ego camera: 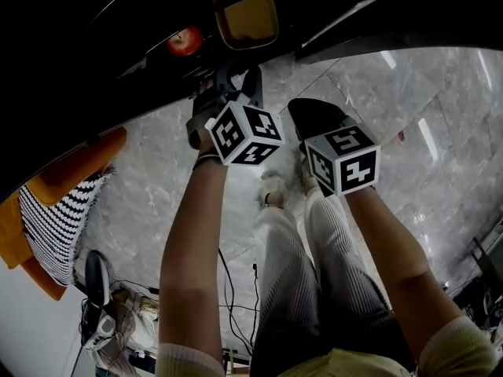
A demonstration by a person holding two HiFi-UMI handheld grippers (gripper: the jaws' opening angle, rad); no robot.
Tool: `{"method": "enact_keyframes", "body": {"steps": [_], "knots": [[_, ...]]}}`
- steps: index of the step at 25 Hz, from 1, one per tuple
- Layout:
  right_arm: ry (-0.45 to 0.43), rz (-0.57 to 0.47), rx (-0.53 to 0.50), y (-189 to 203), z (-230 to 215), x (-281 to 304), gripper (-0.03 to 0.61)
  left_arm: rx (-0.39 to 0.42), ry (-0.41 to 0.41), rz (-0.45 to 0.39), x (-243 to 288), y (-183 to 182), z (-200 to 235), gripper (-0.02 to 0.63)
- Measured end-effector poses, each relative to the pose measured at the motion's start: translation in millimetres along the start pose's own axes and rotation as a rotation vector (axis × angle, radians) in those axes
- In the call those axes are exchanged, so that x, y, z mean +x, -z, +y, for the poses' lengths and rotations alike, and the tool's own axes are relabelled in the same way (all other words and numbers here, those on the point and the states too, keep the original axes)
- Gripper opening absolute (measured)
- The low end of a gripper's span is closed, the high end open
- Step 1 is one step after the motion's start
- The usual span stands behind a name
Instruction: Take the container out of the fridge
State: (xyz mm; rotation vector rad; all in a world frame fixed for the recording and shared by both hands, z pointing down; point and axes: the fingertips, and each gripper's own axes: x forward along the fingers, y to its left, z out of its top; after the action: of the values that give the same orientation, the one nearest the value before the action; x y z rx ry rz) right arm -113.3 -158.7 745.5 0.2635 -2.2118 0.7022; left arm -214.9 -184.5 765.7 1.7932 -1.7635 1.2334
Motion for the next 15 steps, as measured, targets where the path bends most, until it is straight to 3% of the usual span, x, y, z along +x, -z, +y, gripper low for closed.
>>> {"method": "enact_keyframes", "body": {"steps": [7,15], "knots": [[-0.009,0.021,-0.003,7.1,-6.9,9.8,0.028,0.209,-0.010,0.046,23.9,-1.8,0.4,0.152],[-0.008,0.036,0.007,16.0,-14.7,15.6,0.028,0.295,0.008,0.127,44.6,-4.3,3.8,0.175]]}}
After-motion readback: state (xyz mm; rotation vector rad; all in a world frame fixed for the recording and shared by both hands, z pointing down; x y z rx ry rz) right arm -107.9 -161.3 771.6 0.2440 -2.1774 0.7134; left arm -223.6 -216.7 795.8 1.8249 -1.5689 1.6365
